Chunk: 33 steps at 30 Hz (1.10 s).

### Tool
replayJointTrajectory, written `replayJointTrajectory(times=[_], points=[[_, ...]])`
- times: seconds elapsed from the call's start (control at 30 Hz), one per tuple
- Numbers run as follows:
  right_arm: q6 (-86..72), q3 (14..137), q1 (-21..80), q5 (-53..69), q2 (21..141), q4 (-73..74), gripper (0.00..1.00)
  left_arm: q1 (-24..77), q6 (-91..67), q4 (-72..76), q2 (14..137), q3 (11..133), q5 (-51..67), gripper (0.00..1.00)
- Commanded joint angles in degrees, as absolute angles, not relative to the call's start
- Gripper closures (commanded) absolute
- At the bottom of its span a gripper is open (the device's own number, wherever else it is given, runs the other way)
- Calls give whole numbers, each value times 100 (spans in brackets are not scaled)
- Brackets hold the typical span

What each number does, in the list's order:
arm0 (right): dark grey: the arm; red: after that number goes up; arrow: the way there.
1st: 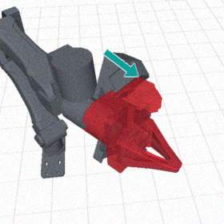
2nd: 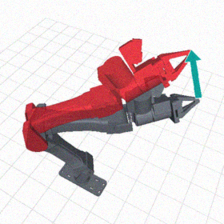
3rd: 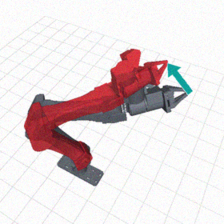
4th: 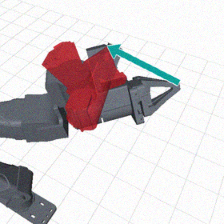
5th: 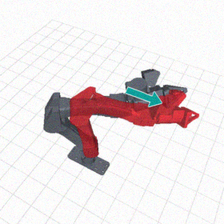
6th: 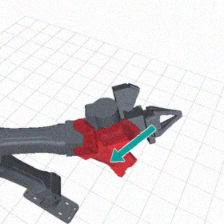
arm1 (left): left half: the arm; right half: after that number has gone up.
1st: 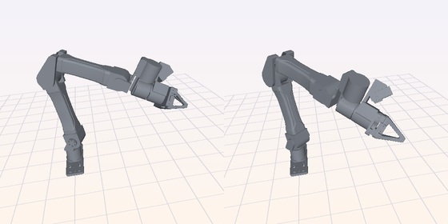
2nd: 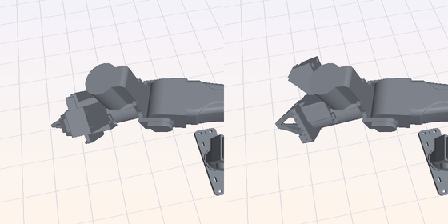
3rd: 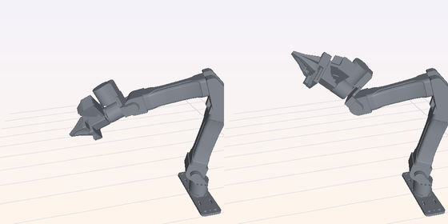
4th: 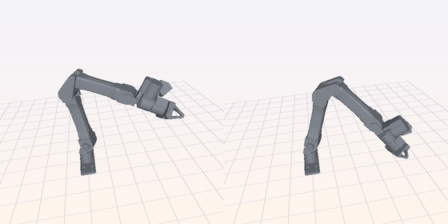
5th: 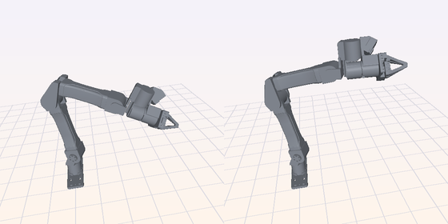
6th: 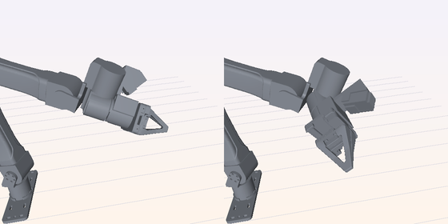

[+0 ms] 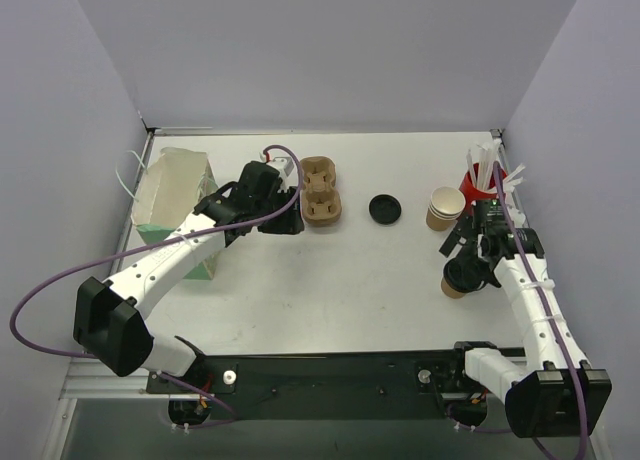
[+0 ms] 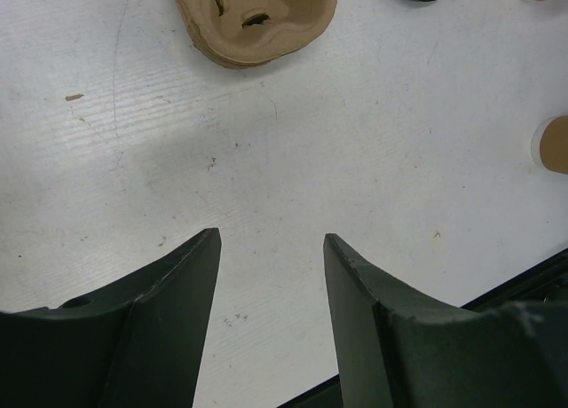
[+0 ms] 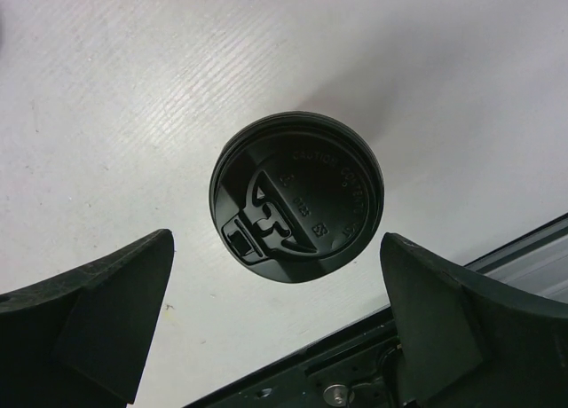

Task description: Pack the takeout coffee

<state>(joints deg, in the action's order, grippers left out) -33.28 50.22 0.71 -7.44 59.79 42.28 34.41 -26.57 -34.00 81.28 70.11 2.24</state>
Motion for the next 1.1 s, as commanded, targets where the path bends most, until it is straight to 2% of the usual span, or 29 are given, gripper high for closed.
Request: replayJointTrajectory(times=[0.0, 0.17, 0.2, 0.37, 0.5, 0.67, 0.87, 1.07], points=[[-3287, 5335, 35, -844, 5862, 4702, 5, 3428, -2645, -3287, 8068, 7251, 229, 40], [-3296, 5939, 166, -642, 5669, 4895, 5, 3410, -2812, -3270, 8480, 7759, -262, 41], [-3331, 6054, 263, -598, 5695, 4904, 4, 3410, -2882, -3243, 8603, 7883, -333, 45], [-3647, 6679, 1587, -1019, 6204, 4922, 4, 3401, -2971, -3181, 9700, 8691, -913, 51], [-3735, 6820, 2126, -1178, 6600, 4782, 5, 3340, -2813, -3313, 10554, 9535, -1265, 55], [-3779, 6715, 2425, -1108, 6811, 4510, 5, 3174, -2698, -3664, 11511, 10625, -1573, 59], [-3762, 6636, 2496, -1046, 6952, 4359, 5, 3067, -2672, -3884, 12224, 11301, -1494, 60], [-3718, 6574, 2514, -976, 7057, 4263, 5, 3059, -2707, -3876, 12533, 11461, -1407, 61]])
